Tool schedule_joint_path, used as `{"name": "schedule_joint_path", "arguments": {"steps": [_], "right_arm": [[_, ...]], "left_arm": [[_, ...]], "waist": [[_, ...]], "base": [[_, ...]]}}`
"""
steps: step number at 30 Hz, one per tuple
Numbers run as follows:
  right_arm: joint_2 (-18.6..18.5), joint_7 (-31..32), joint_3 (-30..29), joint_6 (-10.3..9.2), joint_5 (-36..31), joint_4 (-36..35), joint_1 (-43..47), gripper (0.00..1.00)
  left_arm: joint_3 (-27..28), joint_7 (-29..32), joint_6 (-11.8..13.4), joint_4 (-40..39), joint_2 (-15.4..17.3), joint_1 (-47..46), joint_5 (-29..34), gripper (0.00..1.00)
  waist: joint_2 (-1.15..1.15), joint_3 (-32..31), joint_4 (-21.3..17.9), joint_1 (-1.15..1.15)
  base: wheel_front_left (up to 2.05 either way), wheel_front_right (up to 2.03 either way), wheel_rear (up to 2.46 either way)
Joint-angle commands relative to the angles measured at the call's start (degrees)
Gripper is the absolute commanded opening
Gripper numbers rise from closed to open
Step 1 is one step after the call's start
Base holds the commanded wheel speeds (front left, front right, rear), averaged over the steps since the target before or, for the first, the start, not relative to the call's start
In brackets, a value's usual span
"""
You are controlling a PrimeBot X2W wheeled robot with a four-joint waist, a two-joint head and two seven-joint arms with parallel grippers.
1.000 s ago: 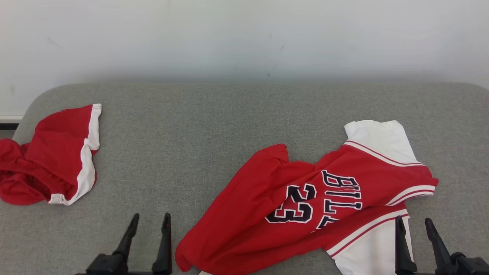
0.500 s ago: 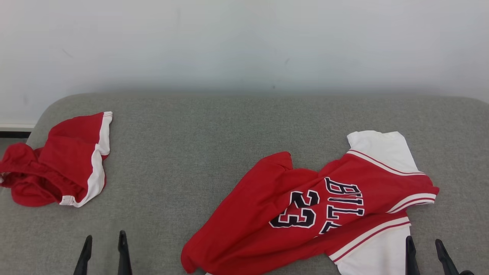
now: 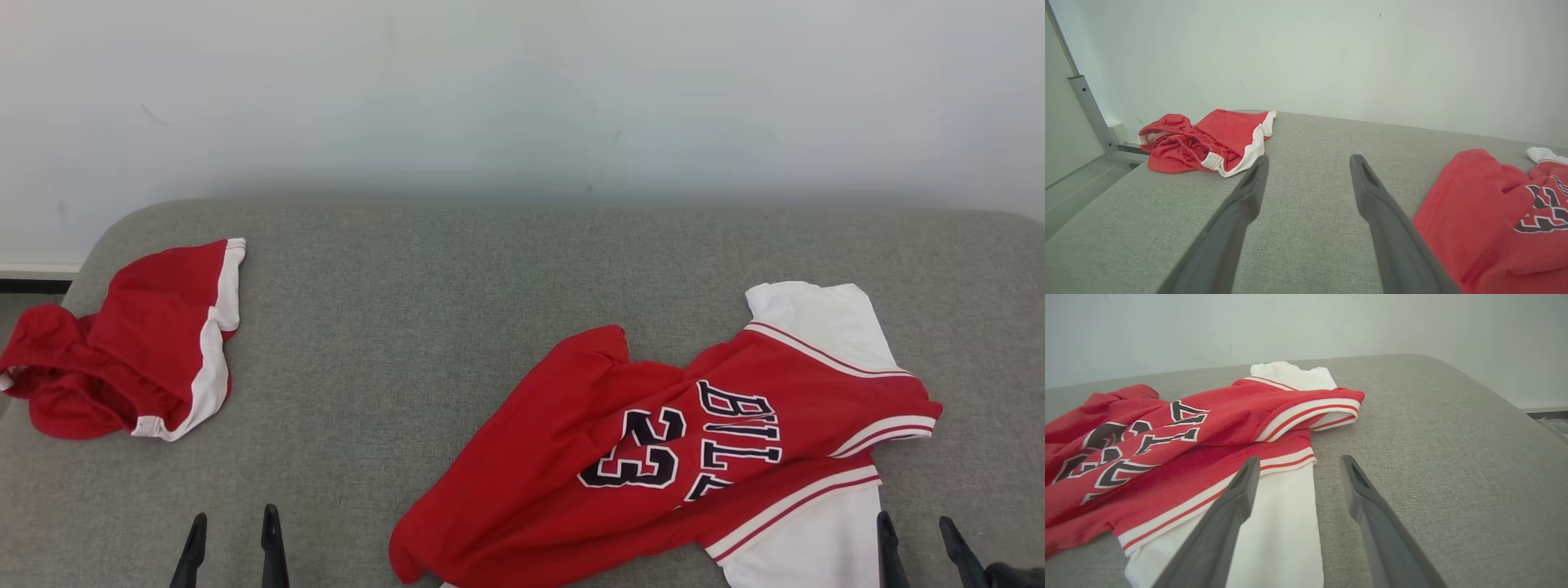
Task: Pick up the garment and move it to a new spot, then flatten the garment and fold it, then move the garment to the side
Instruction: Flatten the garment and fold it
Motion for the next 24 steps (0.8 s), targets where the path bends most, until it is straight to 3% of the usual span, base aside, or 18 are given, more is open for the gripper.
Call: {"name": "schedule_joint_path", "arguments": {"steps": [1,13,14,15,16,17,24], "right_arm": [[-0.5,0.2,-0.1,-0.13,-0.3,0.4,-0.6,1.0],[-1.6,4.3,0.7,-0.13,1.0,14.1,-5.8,1.0],[-1.6,4.4,0.9,-0.13,1.0,15.1,-6.1,0.88],[-1.4,4.7,1.2,-0.13,1.3,16.1,-6.4,0.41],[-1.3,4.6,1.4,-0.13,1.7,16.8,-6.6,0.14],[-1.4,4.3,1.6,-0.13,1.8,17.3,-6.8,0.0],[-1.4,1.2,0.9,-0.13,4.0,16.7,-5.8,0.0]], "left_arm": [[0.2,-0.2,-0.4,0.2,-0.3,-0.6,0.7,1.0],[2.4,-0.2,-4.1,2.2,-3.1,-3.1,3.2,1.0],[2.6,-0.2,-4.3,2.3,-3.2,-3.1,3.4,1.0],[2.8,-0.2,-4.4,2.4,-3.4,-3.2,3.6,1.0],[3.1,-0.2,-4.6,2.5,-3.5,-3.2,3.7,1.0],[3.3,-0.2,-4.8,2.5,-3.6,-3.3,3.8,1.0],[4.3,-0.2,-5.7,2.8,-4.4,-3.5,4.7,1.0]], "waist": [[0.0,0.2,0.0,0.0],[0.0,1.7,0.8,0.0],[0.0,1.8,0.8,0.0],[0.0,1.8,0.8,0.0],[0.0,1.9,0.8,0.0],[0.0,2.0,0.7,0.0],[0.0,2.4,0.0,0.0]], "base": [[0.0,0.0,0.0],[0.0,0.0,0.0],[0.0,0.0,0.0],[0.0,0.0,0.0],[0.0,0.0,0.0],[0.0,0.0,0.0],[0.0,0.0,0.0]]}}
